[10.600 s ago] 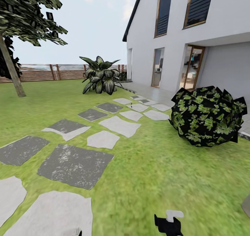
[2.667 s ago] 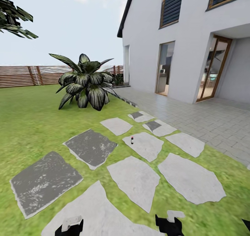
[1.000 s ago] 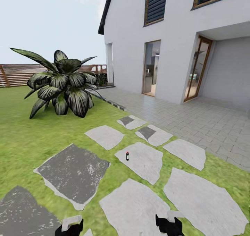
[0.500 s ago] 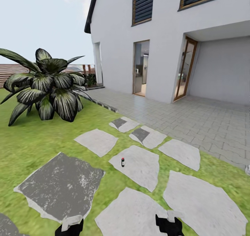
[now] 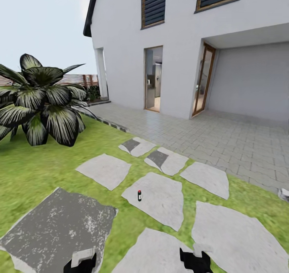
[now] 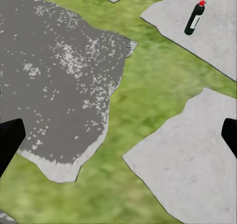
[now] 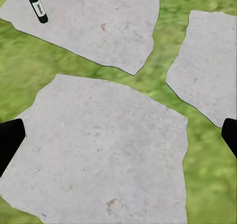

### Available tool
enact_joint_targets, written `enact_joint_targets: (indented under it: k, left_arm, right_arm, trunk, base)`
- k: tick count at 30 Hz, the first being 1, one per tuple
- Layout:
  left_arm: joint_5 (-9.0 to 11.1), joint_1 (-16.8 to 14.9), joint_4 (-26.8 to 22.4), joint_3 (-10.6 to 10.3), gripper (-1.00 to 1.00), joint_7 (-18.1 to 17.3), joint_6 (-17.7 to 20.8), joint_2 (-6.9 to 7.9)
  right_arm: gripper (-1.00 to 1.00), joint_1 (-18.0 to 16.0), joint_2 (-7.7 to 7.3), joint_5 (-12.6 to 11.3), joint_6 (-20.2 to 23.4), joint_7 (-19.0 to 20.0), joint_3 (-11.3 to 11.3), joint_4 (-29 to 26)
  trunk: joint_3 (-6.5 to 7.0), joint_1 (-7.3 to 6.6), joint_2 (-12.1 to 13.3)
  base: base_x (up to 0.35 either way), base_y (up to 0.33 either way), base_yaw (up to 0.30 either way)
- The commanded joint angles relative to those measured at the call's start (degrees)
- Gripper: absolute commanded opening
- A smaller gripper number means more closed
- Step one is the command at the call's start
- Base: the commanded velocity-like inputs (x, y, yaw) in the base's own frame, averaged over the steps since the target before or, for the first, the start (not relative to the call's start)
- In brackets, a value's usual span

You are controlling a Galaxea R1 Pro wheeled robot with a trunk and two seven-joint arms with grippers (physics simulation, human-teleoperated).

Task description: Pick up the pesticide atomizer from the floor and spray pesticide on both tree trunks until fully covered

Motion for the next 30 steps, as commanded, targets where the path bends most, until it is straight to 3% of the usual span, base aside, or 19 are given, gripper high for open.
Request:
enact_joint_targets:
  k: [1,17,30]
  left_arm:
    - [0.4,0.0,0.1,-0.2,1.00,0.1,-0.2,0.01]
    - [0.4,0.0,0.2,-0.2,1.00,0.1,-0.2,0.05]
    - [0.4,0.0,0.2,-0.2,1.00,0.0,-0.2,0.07]
  right_arm:
    - [1.00,0.0,0.06,0.1,-0.2,0.0,-0.2,0.0]
    - [1.00,0.0,0.09,-0.2,-0.2,0.1,-0.2,0.1]
    - [1.00,0.0,0.05,-0.3,-0.2,0.1,-0.3,0.0]
  trunk:
    - [-0.06,0.03,0.0]
    - [-0.04,0.03,0.0]
    - [0.36,0.03,0.0]
  base:
    - [0.287,0.229,-0.037]
    - [0.286,0.229,-0.011]
    - [0.287,0.229,-0.227]
